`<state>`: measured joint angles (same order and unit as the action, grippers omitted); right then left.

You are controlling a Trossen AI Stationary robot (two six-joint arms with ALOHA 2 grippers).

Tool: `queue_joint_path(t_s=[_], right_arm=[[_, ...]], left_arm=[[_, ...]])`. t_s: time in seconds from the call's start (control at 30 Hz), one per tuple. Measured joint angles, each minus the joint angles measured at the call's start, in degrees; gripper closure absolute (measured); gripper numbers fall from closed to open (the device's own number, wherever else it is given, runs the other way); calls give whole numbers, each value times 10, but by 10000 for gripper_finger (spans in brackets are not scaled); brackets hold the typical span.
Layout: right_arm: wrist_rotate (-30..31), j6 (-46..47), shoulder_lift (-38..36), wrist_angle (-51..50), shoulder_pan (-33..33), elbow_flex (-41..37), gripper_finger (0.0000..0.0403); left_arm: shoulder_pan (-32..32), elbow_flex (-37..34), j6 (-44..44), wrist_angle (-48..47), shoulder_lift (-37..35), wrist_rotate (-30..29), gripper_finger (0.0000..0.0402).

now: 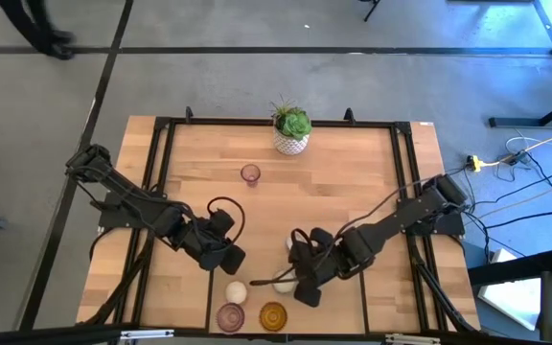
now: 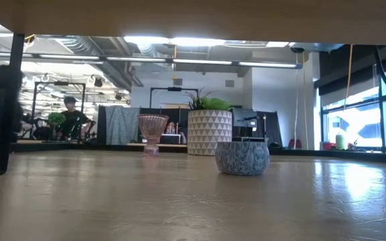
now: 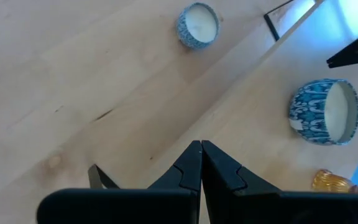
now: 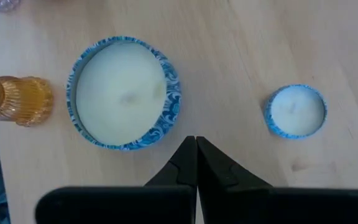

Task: Pick & Place candle stick holders
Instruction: Put the blue scented candle on the shelf

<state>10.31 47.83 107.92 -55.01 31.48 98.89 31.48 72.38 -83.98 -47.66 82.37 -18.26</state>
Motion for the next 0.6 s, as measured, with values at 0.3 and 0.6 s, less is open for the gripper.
queue_joint_path(t_s=[0.3,0.6], right_arm=[[0,3,1,10,9,0,403],[0,-21,13,47,7,0,403]], left_arm=[[4,0,-8,1,-2,0,400],[4,0,-8,7,-2,0,400]])
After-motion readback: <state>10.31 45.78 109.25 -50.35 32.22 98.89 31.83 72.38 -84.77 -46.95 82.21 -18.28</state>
